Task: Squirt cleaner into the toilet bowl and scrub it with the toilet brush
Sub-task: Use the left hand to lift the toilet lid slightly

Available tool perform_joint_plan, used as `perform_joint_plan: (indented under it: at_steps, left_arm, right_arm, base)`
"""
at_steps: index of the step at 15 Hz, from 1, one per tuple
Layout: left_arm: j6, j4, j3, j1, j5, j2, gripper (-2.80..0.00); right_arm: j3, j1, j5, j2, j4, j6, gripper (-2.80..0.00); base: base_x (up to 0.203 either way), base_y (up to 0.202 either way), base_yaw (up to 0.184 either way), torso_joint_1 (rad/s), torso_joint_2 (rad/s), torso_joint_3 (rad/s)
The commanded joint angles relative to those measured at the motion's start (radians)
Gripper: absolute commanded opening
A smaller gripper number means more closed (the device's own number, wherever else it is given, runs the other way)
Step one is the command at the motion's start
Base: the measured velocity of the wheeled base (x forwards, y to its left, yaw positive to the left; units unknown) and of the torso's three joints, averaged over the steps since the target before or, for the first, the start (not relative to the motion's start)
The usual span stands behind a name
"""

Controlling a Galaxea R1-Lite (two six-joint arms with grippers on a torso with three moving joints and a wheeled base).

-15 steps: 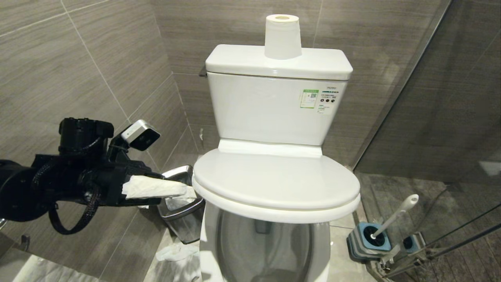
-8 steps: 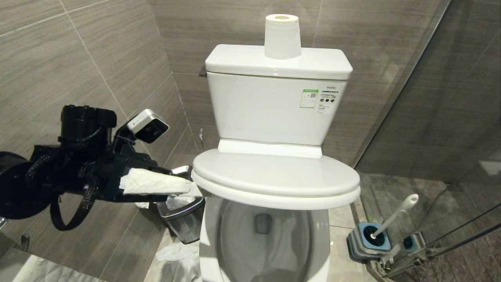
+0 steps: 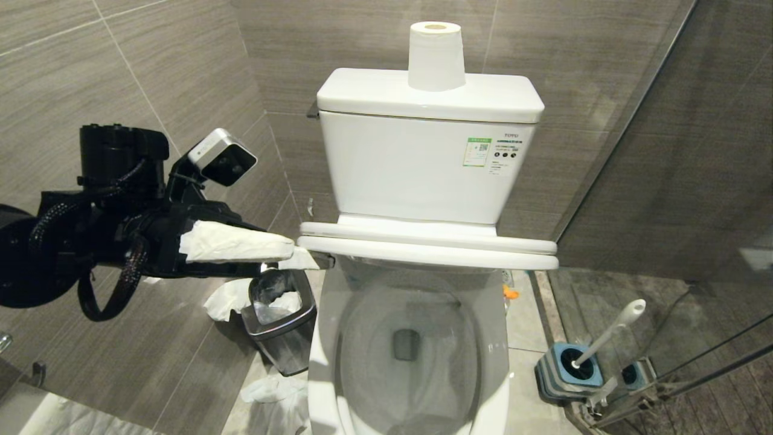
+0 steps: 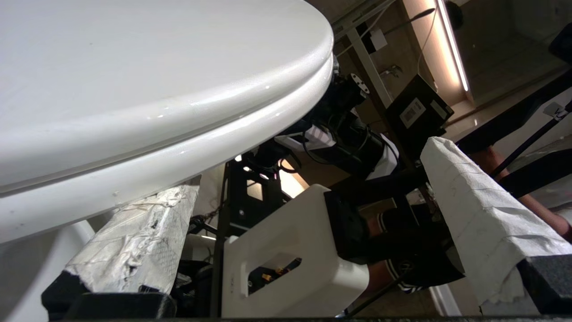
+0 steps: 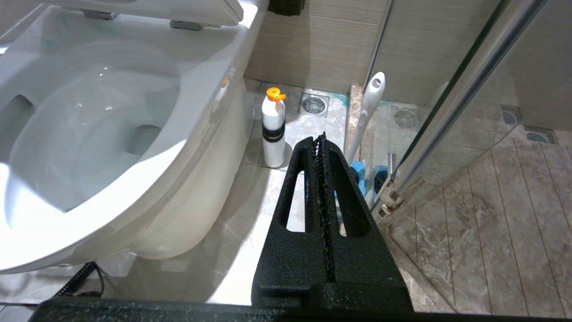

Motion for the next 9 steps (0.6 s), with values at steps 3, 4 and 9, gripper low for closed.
perform_joint_plan:
  at_steps: [3,4,9]
  left_arm:
    - [-0.072,-0.003,-0.104,0.011,0.001,0.01,0.0]
    - [-0.103,-0.003,-0.131,0.011,0.017,0.014,0.0]
    - [-0.211,-0.005,-0.231,-0.015,0.165,0.03,0.0]
  right_arm:
    - [0.0,0.0,0.0,0.0,0.0,0.0,-2.8]
    - [0.0,0.0,0.0,0.0,0.0,0.0,-2.8]
    - [0.0,0.0,0.0,0.0,0.0,0.0,-2.8]
  base:
    - [0.0,0.0,0.0,0.0,0.0,0.0]
    - [0.0,0.0,0.0,0.0,0.0,0.0]
    - [0.0,0.0,0.0,0.0,0.0,0.0]
